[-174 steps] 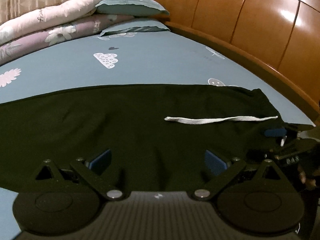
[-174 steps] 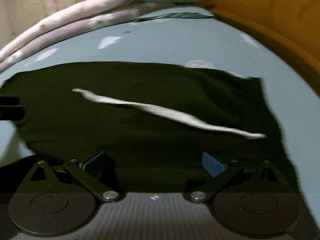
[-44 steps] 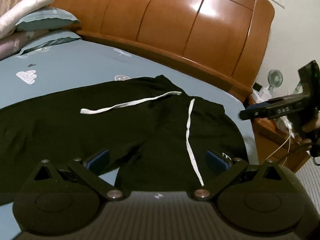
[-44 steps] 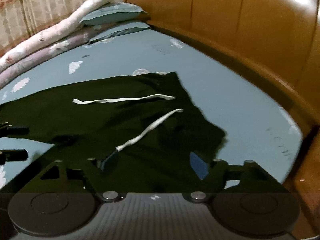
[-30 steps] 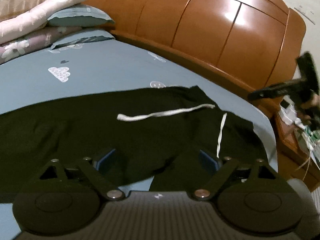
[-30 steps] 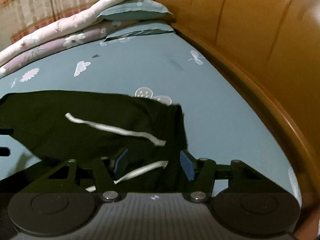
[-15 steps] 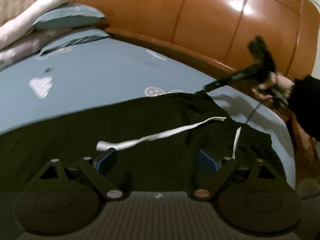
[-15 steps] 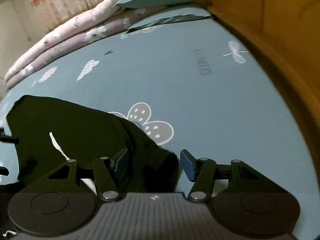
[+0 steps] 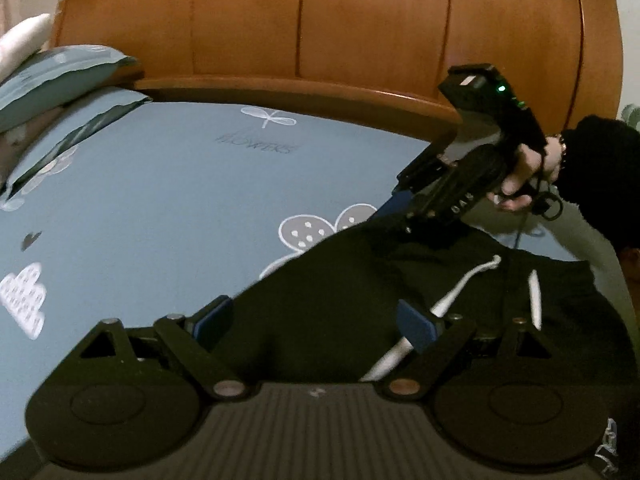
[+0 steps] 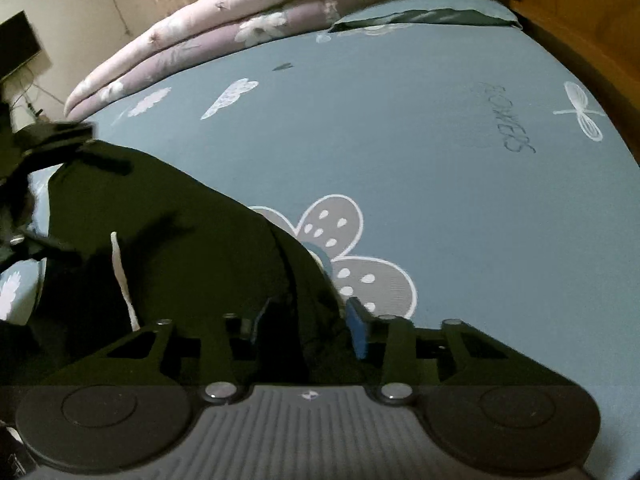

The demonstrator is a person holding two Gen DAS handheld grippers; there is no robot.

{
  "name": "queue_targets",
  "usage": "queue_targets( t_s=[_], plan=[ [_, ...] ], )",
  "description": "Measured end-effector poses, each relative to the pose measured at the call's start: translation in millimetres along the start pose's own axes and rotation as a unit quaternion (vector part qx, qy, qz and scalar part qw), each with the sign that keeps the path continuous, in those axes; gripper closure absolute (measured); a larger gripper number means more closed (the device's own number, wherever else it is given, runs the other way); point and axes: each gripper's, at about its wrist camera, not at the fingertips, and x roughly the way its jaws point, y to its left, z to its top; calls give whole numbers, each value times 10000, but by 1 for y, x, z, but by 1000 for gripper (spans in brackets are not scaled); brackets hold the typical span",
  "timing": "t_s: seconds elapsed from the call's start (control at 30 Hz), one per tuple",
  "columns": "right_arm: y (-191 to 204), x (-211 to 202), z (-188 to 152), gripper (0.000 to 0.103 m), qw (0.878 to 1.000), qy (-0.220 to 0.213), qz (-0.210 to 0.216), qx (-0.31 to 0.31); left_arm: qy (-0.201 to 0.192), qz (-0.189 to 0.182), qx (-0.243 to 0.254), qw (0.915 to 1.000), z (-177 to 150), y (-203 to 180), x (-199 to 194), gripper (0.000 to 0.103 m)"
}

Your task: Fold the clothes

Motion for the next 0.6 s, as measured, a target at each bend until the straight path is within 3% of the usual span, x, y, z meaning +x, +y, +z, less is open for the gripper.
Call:
queue_targets(
  t_s=[0.03,0.1,0.27,0.43,0.6],
  plan=[
    [1,-1,0,78,10000,4,-15,-10,0,-14,99,9999,3,2,6,15],
    [6,-4,0,83,10000,-52,-11,-66,-5,-20,323,9995,9,3,19,15],
    [20,-22,0,85,9993,-279,-95,-231,-55,-392,823,9958,24,3,48,15],
    [45,-37,3,86,9969,-385,-268,-634,86,-617,1546,9860,34,-5,71,15],
    [85,-52,1,86,9890,-373,-429,-1362,242,-1124,2062,9717,42,-6,75,15]
  ],
)
